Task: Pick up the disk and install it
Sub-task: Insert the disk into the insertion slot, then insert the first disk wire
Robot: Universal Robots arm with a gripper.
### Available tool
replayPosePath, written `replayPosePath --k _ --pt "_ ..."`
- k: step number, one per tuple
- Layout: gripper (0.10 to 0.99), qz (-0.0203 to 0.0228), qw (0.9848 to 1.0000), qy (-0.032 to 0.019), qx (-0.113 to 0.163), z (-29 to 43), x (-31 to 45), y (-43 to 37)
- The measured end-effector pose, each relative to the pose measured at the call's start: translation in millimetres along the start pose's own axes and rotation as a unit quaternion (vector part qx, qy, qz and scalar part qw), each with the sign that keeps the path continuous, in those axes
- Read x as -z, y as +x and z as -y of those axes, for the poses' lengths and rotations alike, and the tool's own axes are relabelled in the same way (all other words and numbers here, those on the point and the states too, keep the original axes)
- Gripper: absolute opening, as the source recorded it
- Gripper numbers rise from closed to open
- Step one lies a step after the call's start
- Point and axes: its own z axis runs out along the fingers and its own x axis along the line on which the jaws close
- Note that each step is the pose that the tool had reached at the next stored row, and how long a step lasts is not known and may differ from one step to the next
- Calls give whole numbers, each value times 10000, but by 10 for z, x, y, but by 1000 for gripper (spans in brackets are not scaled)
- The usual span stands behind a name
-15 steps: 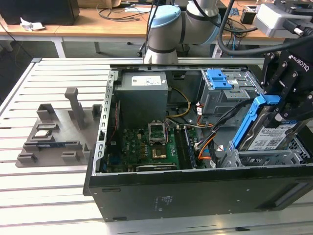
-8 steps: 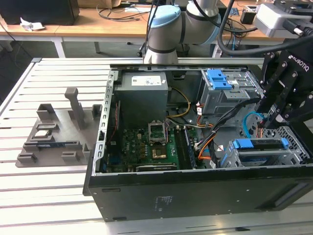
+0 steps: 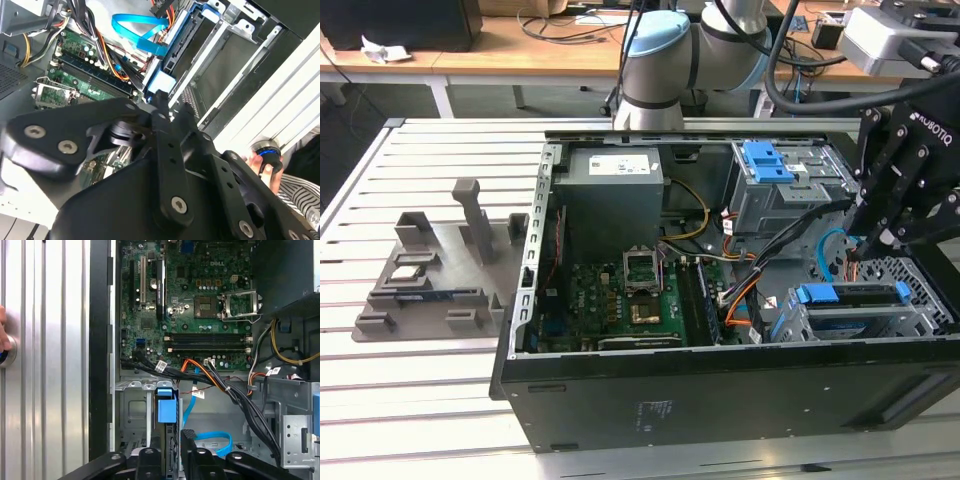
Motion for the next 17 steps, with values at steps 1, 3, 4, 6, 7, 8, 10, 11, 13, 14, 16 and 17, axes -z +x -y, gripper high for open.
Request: replayPosePath --k 1,3,4,6,7,8,10,11,13,14,16,17 --pt "235 0 10000 0 0 0 0 0" --pt "118 0 10000 0 0 0 0 0" --pt "106 0 10000 0 0 0 0 0" --pt "106 -1 10000 0 0 0 0 0" --pt "106 -1 10000 0 0 0 0 0" --pt "106 -1 10000 0 0 0 0 0" --pt "106 -1 10000 0 0 0 0 0" --pt "106 -1 10000 0 0 0 0 0" --pt "106 -1 10000 0 0 0 0 0" --pt "106 -2 10000 0 0 0 0 0" --pt "106 -5 10000 -1 0 63 2 -32" --pt "106 -6 10000 -2 0 85 3 -44"
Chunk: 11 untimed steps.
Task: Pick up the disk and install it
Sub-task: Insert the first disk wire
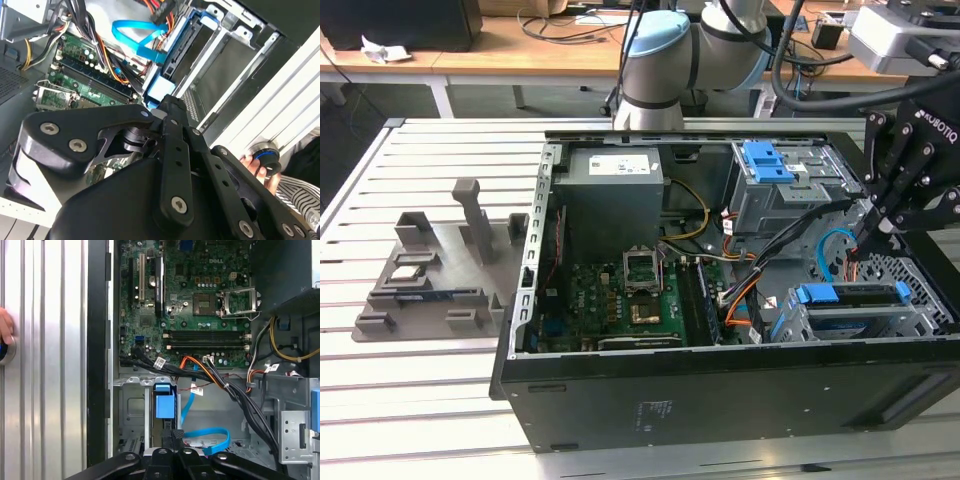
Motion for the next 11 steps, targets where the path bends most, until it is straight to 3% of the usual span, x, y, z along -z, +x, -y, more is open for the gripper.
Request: replayPosePath --k 3,7,8,11 --pt "106 -3 10000 -1 0 67 4 -42" --pt "106 -6 10000 -16 0 224 6 -144" --pt "106 -9 10000 -31 0 297 -16 -203" --pt "106 -19 10000 -42 0 328 -87 -248"
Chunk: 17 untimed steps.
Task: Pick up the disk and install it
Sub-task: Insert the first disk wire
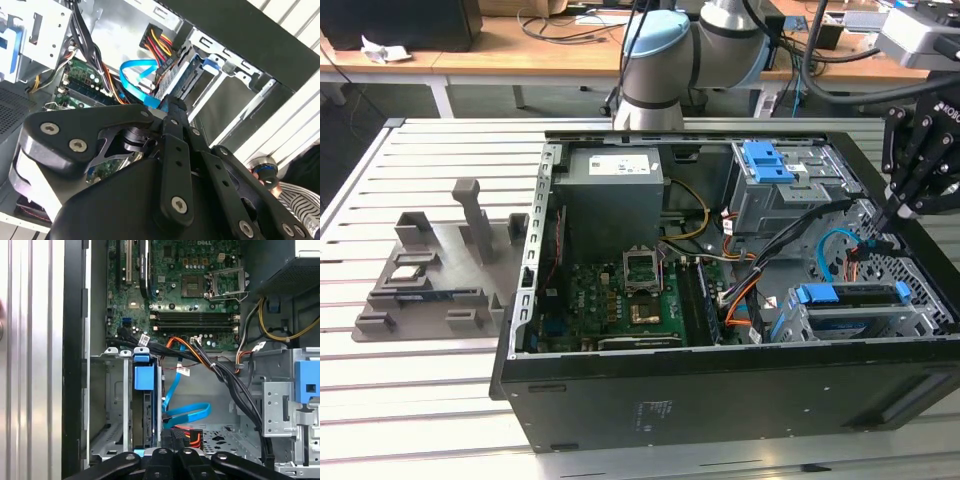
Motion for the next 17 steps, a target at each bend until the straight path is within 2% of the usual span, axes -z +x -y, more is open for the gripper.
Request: replayPosePath --k 3,10,11,12,17 --pt "106 -20 10000 -14 -1 76 -62 -95" --pt "106 -23 10000 -23 -17 178 -204 -122" --pt "106 -69 10000 -22 -32 197 -211 -130" --pt "106 -91 9999 -22 -37 209 -214 -140" --pt "106 -103 9999 -22 -39 223 -222 -157"
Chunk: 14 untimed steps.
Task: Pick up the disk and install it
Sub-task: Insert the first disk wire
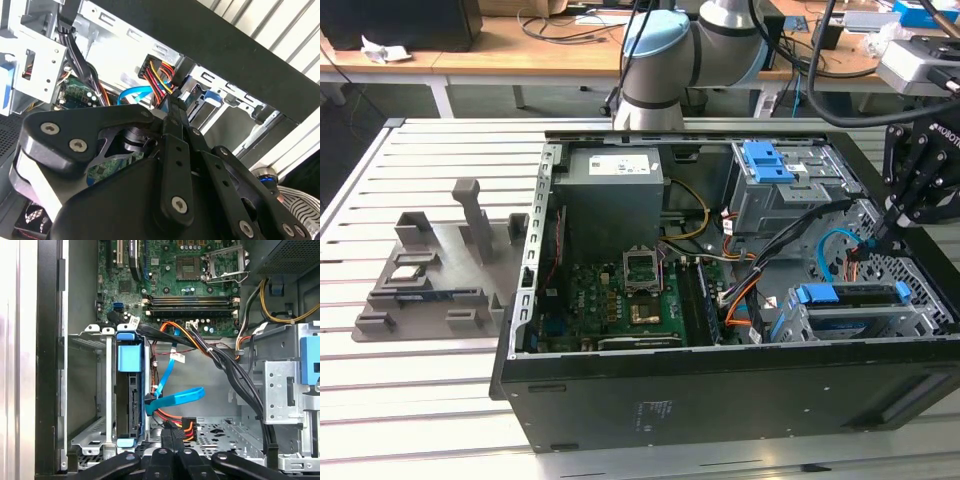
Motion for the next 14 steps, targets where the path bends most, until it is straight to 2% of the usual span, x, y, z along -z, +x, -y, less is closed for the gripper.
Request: replayPosePath --k 2,3,4,6,8,9,12,14 --pt "106 0 10000 0 0 0 -1 0" --pt "235 0 10000 0 0 0 -2 0" --pt "235 0 10000 0 0 0 -2 0" --pt "361 -1 10000 0 0 0 -5 0" --pt "361 -28 10000 0 -2 1 -28 -1" --pt "361 -42 10000 1 -3 3 -67 -3" --pt "361 -43 10000 -2 -2 6 -133 -9" --pt "361 -45 10000 -2 -2 7 -144 -10"
